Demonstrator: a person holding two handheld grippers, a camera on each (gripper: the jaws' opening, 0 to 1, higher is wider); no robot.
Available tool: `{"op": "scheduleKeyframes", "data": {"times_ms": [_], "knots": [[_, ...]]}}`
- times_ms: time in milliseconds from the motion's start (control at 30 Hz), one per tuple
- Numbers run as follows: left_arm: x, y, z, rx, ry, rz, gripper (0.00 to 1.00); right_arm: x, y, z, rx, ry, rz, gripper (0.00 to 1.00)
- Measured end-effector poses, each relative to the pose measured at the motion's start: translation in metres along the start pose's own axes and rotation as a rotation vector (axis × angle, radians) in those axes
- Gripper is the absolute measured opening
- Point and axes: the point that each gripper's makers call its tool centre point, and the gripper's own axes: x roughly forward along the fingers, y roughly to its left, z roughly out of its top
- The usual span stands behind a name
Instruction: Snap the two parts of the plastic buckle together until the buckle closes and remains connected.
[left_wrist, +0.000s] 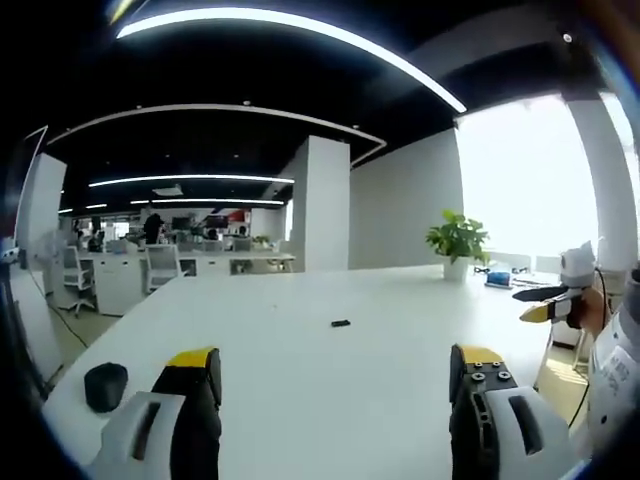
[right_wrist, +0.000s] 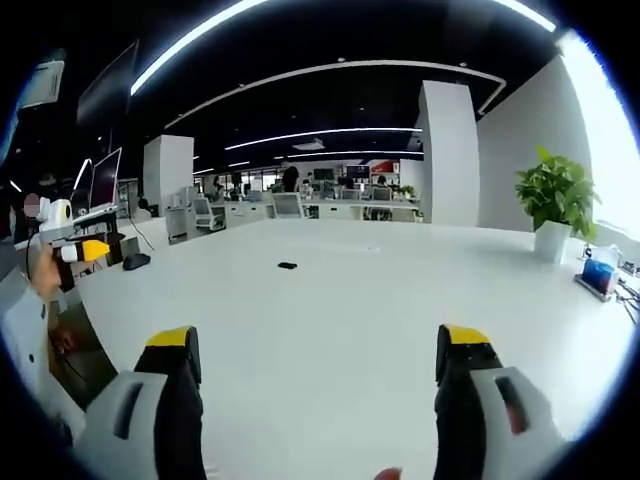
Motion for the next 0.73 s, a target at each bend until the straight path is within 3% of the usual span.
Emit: {"op": "scheduleKeyframes", "data": {"times_ms": [733], "knots": [[0.007,-0.011,-0.002,0.009,0.026,-0.021,0.96,-0.003,-0.006,-0.008,0.018,0.011,0.003,0.98]]}}
